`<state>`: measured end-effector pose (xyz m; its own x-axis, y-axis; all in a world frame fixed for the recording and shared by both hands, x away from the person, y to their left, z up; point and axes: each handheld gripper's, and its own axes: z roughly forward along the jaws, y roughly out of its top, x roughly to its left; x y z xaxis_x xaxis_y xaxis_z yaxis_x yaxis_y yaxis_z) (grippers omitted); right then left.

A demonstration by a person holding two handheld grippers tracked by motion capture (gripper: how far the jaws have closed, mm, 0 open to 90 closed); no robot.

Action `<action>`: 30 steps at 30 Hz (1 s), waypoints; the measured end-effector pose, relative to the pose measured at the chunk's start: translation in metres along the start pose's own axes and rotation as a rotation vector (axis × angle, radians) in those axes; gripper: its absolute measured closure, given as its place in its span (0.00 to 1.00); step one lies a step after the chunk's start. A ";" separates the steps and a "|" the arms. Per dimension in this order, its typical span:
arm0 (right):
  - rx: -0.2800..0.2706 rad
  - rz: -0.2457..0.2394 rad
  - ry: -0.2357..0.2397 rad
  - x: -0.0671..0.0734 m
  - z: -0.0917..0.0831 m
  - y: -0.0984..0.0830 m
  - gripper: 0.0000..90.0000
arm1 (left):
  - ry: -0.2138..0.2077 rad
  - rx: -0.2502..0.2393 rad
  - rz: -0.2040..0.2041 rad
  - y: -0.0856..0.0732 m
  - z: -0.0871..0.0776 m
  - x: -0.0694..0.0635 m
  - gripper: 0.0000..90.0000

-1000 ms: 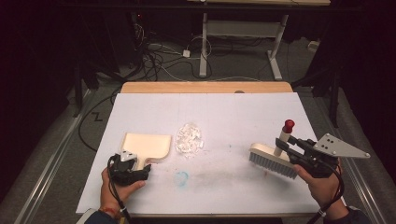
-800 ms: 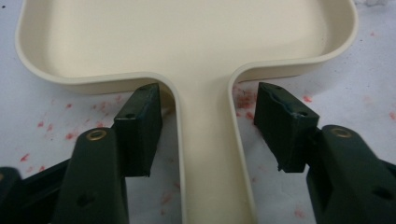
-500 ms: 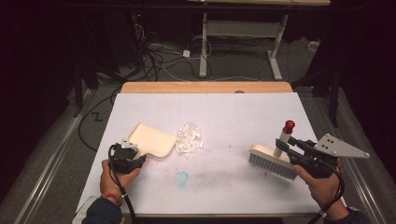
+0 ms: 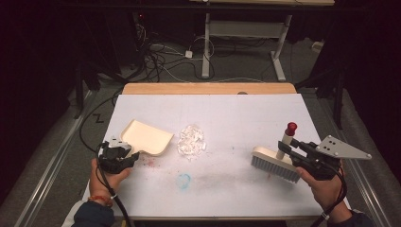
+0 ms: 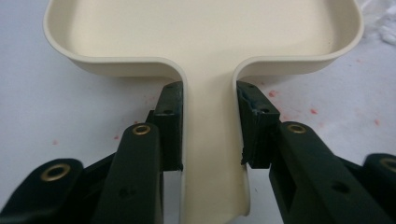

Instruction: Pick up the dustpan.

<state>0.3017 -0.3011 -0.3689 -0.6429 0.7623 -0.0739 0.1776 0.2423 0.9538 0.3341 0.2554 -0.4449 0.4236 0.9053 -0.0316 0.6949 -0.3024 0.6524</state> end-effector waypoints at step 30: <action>-0.014 -0.002 -0.006 -0.002 0.017 -0.002 0.78 | -0.160 0.161 0.259 -0.025 -0.021 -0.056 0.71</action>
<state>0.3152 -0.2928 -0.3755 -0.6392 0.7651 -0.0777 0.1654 0.2355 0.9577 0.2807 0.2182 -0.4429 0.6749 0.7379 -0.0073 0.6296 -0.5706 0.5273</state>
